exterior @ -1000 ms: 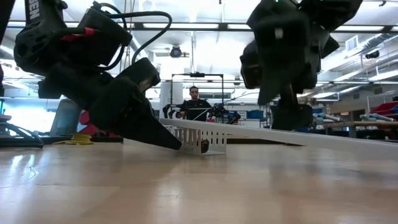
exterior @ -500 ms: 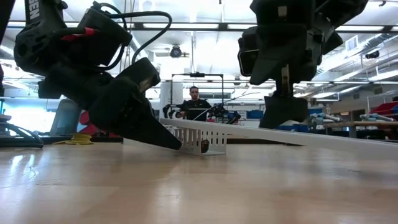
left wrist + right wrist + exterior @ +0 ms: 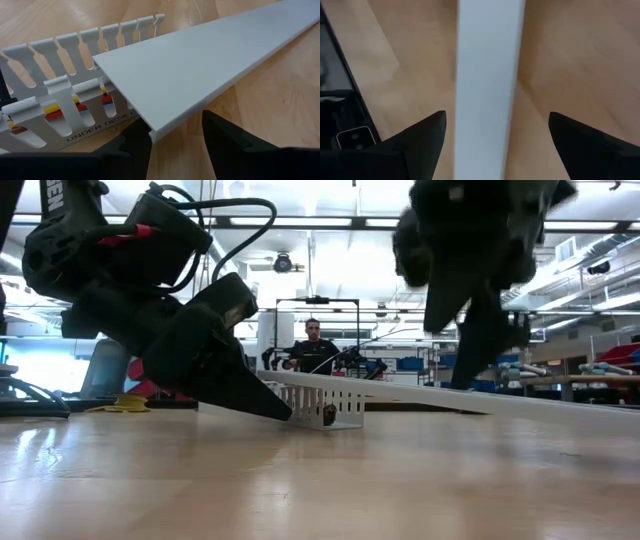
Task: Ziptie cables
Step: Close the white cable duct
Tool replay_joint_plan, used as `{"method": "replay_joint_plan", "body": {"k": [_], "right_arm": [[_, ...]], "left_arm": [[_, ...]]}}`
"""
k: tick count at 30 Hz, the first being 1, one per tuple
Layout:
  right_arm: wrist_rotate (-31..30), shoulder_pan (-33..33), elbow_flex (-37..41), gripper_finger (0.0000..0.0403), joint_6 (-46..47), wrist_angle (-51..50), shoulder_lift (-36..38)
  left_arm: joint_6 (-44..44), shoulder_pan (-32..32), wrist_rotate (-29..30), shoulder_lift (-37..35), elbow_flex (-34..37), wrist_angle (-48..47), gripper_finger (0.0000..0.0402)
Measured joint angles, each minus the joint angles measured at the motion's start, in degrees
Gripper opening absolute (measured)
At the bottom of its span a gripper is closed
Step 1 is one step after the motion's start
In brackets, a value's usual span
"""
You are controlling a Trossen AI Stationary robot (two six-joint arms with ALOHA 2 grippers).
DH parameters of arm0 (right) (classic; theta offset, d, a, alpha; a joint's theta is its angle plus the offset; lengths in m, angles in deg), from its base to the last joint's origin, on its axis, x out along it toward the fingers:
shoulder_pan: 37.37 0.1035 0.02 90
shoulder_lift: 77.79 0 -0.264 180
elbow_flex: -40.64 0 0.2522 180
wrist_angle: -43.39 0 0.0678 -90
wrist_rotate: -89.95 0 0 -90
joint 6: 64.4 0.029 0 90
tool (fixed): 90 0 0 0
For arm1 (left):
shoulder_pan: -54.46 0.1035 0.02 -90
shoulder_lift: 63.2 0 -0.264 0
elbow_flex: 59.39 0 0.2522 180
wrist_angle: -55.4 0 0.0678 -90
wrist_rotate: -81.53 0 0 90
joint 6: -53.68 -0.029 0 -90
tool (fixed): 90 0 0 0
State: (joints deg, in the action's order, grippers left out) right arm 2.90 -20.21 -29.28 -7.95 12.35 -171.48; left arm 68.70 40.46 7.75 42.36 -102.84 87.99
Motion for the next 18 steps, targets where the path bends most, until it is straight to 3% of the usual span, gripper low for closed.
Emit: {"method": "replay_joint_plan", "body": {"k": [5,8,13,18], "right_arm": [[-12.8,5.1,-8.6,0.0333,3.2,-16.0,0.1],[-18.8,7.2,-9.4,0.0334,7.8,-18.8,0.1],[-18.6,7.3,-9.0,0.0337,11.3,-16.9,-1.3],[-16.7,6.0,-9.0,0.0337,7.8,-11.5,-5.0]], "left_arm": [[0.0,0.0,0.0,0.0,0.0,0.0,0.0147],[0.0,0.0,0.0,0.0,0.0,0.0,0.0147],[0.0,0.0,0.0,0.0,0.0,0.0,0.0147],[-0.7,0.0,-0.7,0.0,0.0,0.0,0.0147]]}}
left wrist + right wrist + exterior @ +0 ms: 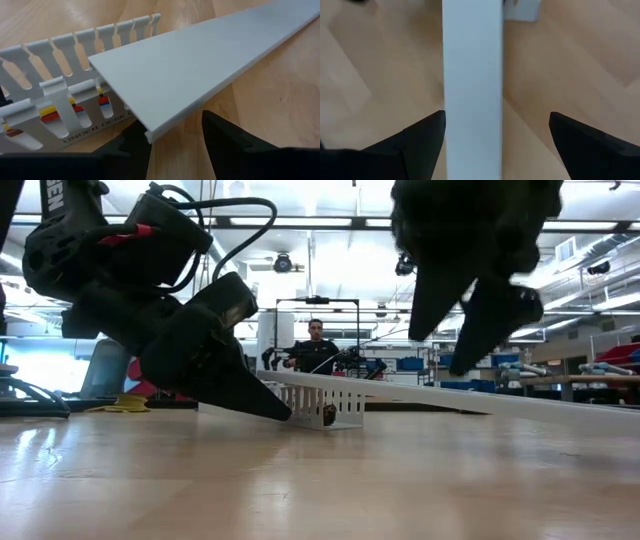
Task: Ziptie cables
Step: Close the white cable duct
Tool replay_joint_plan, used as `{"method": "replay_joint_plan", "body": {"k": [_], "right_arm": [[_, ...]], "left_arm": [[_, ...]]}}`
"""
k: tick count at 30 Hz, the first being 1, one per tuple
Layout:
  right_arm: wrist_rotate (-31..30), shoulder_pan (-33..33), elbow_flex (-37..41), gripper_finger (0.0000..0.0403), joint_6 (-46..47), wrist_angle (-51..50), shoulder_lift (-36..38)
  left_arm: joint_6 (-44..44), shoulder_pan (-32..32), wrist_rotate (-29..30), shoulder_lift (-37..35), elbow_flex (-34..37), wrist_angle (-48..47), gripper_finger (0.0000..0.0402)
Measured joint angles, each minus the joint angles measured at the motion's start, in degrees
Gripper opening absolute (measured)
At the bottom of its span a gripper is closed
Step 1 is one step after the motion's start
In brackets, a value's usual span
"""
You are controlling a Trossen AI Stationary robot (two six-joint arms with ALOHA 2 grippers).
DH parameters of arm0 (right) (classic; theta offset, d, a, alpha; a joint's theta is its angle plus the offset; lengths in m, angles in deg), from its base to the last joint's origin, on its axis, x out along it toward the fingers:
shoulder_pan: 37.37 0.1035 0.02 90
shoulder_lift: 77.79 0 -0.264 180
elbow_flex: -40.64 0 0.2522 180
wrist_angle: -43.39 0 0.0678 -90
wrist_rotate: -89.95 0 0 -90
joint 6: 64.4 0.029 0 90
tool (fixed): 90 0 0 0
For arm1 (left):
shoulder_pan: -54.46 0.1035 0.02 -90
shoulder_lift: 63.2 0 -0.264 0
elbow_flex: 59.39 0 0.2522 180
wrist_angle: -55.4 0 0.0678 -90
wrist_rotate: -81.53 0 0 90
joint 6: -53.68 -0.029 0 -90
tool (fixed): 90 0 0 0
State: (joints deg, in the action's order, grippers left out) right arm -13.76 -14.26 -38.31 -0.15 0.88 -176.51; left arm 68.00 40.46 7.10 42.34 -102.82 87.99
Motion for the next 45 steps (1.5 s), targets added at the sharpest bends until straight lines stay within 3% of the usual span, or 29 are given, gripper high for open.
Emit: {"method": "replay_joint_plan", "body": {"k": [5,16,45], "right_arm": [[3.0,-1.8,0.0,0.0337,-3.2,-0.2,-3.4],[3.2,-1.7,-0.5,0.0337,-10.3,3.1,-4.3],[5.1,-2.7,-0.5,0.0337,-14.3,7.9,-4.3]], "left_arm": [[-0.2,0.0,0.0,0.0,0.0,0.0,0.0147],[-0.2,0.0,-0.3,0.0,0.0,1.5,0.0147],[-0.6,0.1,2.1,0.0,-3.1,0.5,0.0147]]}}
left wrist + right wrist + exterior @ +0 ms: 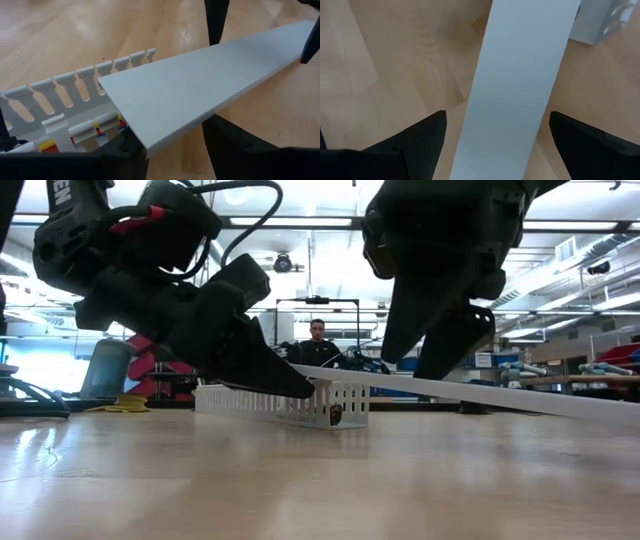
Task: Ziptie cables
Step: Close the white cable duct
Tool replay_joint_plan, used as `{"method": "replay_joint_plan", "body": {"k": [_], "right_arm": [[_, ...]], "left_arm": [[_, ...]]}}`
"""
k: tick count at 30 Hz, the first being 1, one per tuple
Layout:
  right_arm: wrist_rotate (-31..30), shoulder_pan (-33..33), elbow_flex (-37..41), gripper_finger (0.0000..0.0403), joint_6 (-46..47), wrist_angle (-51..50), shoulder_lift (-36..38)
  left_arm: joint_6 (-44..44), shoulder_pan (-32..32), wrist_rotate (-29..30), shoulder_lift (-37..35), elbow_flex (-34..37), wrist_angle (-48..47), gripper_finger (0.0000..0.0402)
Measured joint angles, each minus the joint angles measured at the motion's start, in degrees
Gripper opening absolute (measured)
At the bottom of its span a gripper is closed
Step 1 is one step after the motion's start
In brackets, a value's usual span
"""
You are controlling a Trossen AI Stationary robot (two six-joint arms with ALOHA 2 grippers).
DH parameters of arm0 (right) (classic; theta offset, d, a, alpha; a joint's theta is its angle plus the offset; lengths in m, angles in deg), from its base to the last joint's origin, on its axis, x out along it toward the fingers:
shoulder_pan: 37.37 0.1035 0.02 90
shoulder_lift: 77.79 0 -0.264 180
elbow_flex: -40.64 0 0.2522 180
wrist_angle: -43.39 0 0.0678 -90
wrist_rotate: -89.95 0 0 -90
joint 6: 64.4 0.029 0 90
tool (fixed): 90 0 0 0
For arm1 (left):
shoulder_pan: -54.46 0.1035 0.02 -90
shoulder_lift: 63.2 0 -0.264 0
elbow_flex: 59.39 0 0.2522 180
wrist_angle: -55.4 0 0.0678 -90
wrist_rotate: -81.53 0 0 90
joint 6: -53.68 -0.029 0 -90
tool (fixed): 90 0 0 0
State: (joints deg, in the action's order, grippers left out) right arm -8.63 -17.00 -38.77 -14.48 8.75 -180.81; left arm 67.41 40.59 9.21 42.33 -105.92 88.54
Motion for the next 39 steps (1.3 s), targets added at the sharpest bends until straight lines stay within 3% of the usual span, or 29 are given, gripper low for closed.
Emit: {"method": "replay_joint_plan", "body": {"k": [20,25,33,39], "right_arm": [[-0.8,-0.6,1.0,0.0325,0.9,1.5,0.0],[-0.7,-0.6,1.0,0.0281,1.0,1.4,0.0],[-1.9,-0.6,1.0,0.0176,1.0,1.0,0.0],[-1.9,-0.6,1.0,0.0134,0.9,0.9,0.0]], "left_arm": [[0.4,0.0,0.4,0.0,0.0,1.7,0.0147],[0.4,0.0,0.4,0.0,0.0,1.7,0.0147],[0.4,0.0,0.0,0.1,0.0,1.2,0.0147],[0.4,0.0,0.1,0.1,0.0,1.1,0.0147]]}}
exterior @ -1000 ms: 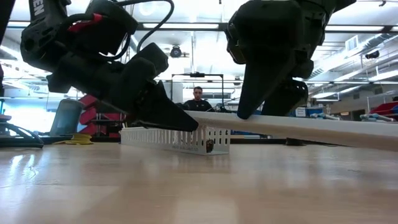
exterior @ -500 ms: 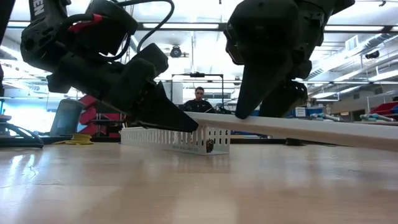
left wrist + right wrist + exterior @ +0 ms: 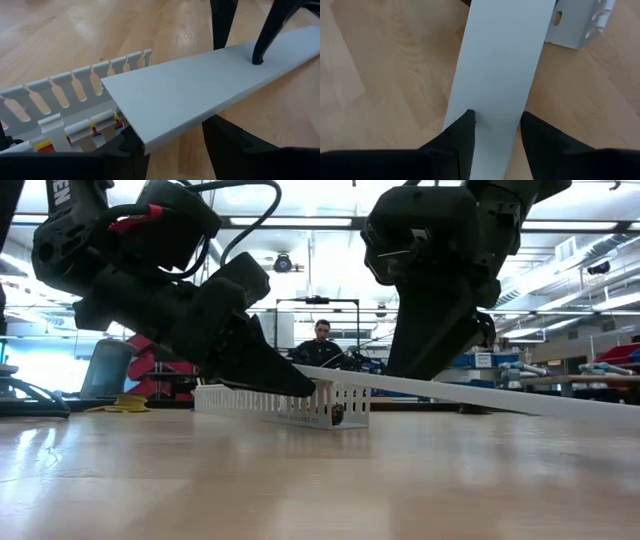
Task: Ziptie cables
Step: Close the white cable duct
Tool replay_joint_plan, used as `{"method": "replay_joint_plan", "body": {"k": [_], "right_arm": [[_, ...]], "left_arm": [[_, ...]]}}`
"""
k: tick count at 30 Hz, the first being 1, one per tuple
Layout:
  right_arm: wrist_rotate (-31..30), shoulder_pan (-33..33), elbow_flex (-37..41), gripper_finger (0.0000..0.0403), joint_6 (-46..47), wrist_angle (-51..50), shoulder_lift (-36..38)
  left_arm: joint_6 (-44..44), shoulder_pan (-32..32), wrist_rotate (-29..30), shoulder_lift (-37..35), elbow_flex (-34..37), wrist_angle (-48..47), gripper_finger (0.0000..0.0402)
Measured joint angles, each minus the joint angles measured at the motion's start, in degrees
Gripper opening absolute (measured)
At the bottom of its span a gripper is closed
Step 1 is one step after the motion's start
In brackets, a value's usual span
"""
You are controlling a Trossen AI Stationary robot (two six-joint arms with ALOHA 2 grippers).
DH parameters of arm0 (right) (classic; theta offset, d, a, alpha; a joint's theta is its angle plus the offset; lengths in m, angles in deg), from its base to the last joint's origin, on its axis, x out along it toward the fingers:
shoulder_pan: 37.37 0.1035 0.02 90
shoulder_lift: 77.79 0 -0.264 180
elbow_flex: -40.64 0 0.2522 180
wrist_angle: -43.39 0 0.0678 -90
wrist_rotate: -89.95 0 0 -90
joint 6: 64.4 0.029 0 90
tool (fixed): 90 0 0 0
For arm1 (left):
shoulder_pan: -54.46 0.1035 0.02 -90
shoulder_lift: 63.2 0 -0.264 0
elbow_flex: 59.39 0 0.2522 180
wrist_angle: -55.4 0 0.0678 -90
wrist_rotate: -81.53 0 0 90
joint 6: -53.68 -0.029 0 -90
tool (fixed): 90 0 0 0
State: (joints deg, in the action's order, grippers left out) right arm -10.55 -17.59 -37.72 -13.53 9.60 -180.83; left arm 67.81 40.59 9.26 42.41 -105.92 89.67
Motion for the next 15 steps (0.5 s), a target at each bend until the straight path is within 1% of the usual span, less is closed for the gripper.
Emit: {"method": "replay_joint_plan", "body": {"k": [3,15], "right_arm": [[0.0,0.0,0.0,0.0129,0.0,0.0,0.0],[-1.3,0.0,0.0,0.0132,-1.9,0.2,0.0]], "left_arm": [[0.0,0.0,0.0,0.0,0.0,0.0,0.0147],[0.0,0.0,0.4,0.0,0.0,0.0,0.0147]]}}
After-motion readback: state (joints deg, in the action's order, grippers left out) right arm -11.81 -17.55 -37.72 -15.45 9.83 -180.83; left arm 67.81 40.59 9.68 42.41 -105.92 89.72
